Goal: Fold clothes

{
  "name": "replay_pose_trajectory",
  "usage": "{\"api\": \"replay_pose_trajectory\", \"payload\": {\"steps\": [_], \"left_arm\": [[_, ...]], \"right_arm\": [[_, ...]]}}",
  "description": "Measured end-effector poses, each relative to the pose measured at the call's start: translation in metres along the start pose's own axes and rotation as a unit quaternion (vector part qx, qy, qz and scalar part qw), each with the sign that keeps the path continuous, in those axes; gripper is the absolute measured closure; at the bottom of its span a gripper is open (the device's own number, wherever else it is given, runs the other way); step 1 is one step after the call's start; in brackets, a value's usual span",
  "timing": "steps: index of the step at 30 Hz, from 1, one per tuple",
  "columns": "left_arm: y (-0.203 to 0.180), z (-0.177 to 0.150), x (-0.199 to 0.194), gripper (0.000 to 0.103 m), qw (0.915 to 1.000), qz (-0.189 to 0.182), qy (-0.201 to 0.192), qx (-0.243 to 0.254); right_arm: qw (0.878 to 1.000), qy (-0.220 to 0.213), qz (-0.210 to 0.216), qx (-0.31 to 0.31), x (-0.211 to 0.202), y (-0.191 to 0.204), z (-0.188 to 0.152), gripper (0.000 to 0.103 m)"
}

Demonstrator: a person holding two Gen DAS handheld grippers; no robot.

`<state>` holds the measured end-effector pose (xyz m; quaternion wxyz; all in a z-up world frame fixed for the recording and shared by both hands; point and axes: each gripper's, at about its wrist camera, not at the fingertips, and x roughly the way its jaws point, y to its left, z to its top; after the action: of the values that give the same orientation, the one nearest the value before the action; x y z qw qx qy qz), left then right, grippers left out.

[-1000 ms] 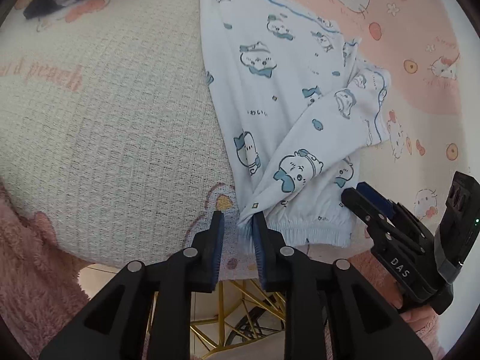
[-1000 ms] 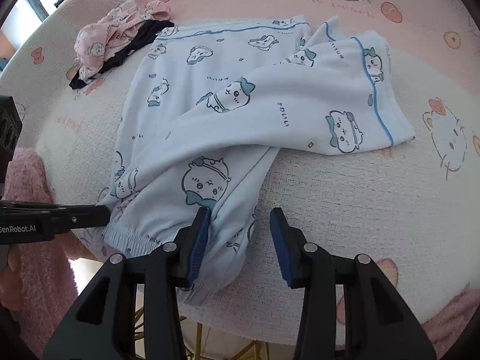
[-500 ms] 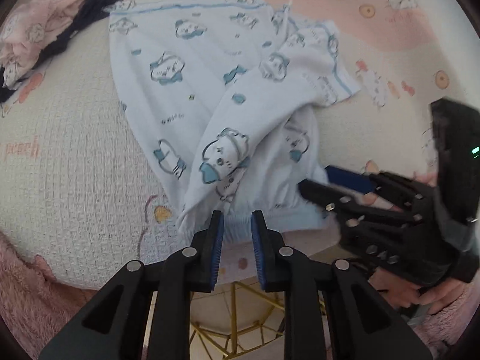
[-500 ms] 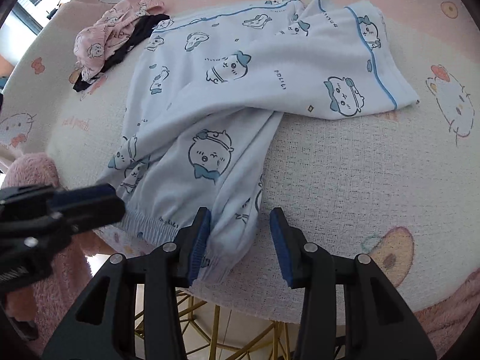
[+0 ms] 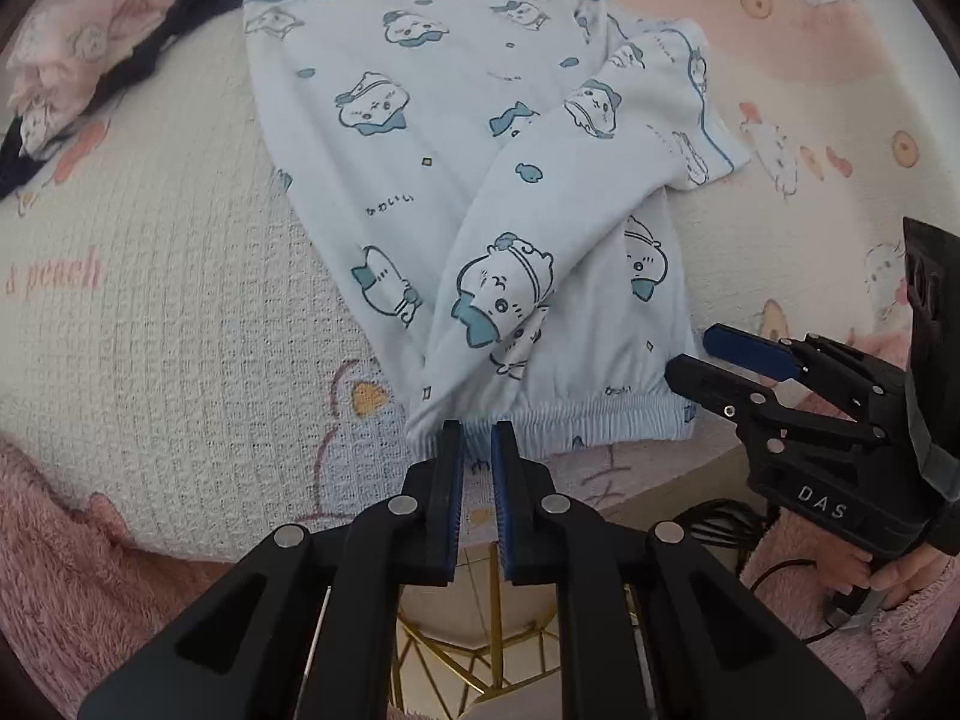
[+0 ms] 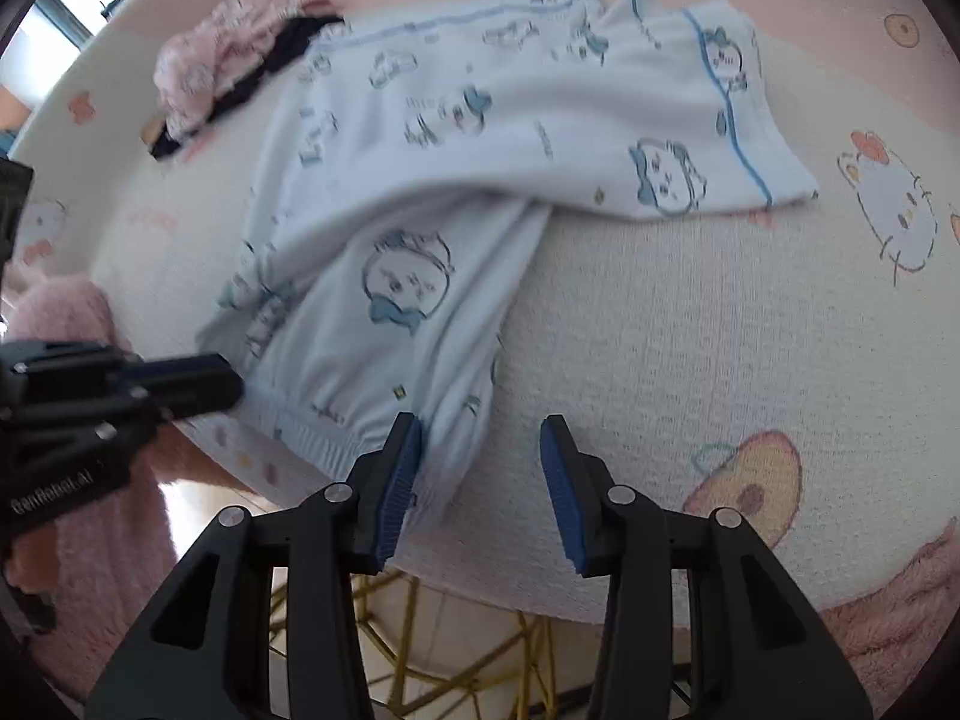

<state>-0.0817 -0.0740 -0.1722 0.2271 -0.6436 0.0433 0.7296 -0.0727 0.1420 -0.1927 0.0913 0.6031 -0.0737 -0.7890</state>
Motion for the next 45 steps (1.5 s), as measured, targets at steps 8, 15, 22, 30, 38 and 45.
{"api": "replay_pose_trajectory", "payload": {"steps": [8, 15, 22, 30, 38, 45], "left_arm": [[-0.016, 0.014, -0.02, 0.091, 0.9983, -0.04, -0.031, 0.029], [-0.113, 0.079, -0.011, 0.079, 0.9827, -0.057, -0.08, 0.157], [-0.196, 0.123, 0.053, 0.069, 0.9732, -0.01, -0.068, 0.219], [-0.233, 0.144, 0.101, 0.058, 0.9682, 0.016, -0.059, 0.243], [-0.176, 0.15, 0.057, 0.096, 0.9841, -0.022, -0.087, 0.154], [-0.047, 0.137, -0.047, 0.096, 0.9847, -0.064, -0.161, 0.02]], "right_arm": [[0.997, -0.028, 0.009, 0.07, -0.035, -0.035, 0.01, 0.061], [0.978, -0.128, -0.069, 0.149, -0.109, -0.12, 0.059, 0.061], [0.951, -0.125, -0.035, 0.281, -0.088, -0.205, 0.054, 0.061], [0.939, -0.081, -0.009, 0.333, -0.059, -0.228, 0.067, 0.061], [0.95, -0.07, -0.02, 0.305, -0.048, -0.211, 0.083, 0.059], [0.969, -0.076, -0.019, 0.234, -0.053, -0.172, 0.107, 0.059]]}}
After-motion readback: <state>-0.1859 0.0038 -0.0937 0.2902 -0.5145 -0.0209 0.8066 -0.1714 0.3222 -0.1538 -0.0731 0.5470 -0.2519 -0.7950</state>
